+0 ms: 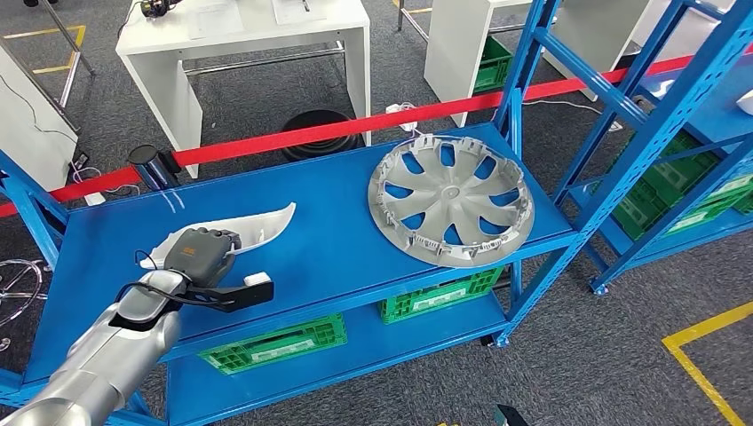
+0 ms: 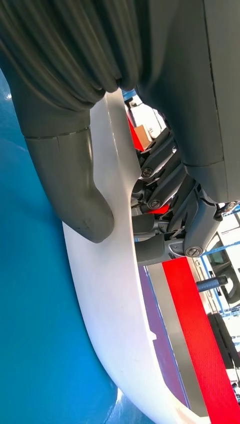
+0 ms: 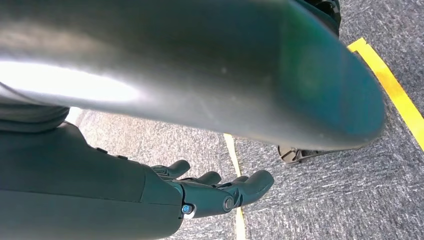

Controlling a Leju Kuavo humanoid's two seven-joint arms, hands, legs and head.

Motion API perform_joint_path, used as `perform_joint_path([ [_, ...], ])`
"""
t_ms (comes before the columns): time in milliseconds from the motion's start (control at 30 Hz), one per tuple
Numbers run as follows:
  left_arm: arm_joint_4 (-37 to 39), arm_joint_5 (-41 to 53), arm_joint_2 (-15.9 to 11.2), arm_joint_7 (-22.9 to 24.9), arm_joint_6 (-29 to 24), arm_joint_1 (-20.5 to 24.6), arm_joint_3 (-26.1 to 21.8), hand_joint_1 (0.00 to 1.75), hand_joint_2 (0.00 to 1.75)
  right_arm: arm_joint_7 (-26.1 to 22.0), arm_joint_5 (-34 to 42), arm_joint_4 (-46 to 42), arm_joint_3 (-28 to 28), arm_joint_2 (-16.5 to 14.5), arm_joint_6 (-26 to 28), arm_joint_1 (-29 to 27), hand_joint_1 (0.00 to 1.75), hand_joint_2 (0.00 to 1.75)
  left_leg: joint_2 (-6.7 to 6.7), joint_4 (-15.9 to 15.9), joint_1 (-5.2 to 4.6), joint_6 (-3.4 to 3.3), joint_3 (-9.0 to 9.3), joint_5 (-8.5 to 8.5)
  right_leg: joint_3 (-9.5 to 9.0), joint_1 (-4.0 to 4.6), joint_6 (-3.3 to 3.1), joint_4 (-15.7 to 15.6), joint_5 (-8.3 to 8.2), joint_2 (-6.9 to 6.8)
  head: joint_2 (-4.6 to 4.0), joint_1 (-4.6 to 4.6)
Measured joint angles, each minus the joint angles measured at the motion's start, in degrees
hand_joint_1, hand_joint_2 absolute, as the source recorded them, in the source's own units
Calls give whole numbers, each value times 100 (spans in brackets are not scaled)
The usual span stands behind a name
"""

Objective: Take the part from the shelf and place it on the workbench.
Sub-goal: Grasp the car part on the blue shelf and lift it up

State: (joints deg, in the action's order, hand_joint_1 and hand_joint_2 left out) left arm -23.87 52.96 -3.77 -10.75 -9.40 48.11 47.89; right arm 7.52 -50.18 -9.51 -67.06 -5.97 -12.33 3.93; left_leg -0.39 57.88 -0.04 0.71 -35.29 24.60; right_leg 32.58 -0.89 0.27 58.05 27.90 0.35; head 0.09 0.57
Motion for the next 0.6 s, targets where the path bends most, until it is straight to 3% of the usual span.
perform_joint_path([
  [300, 1, -191, -4, -179, -12, 1, -8, 175, 175, 75, -13, 0, 0, 0, 9, 1, 0, 0, 0, 0, 0, 0, 1, 0, 0, 0, 0, 0, 0, 0, -1, 0],
  [500, -233, -1273, 13, -1092, -45, -29, -306, 175, 175, 61, -34, 0, 0, 0, 9, 3, 0, 0, -4, 0, 0, 0, 1, -1, -1, -1, 0, 0, 0, -3, -1, 0],
  [600, -475, -1718, 68, -1317, -134, -108, -491, 175, 175, 56, -28, 0, -6, 0, 17, 3, 0, 0, -2, 0, -2, 0, 0, 0, 0, -2, 0, 0, 0, -3, -1, 0],
])
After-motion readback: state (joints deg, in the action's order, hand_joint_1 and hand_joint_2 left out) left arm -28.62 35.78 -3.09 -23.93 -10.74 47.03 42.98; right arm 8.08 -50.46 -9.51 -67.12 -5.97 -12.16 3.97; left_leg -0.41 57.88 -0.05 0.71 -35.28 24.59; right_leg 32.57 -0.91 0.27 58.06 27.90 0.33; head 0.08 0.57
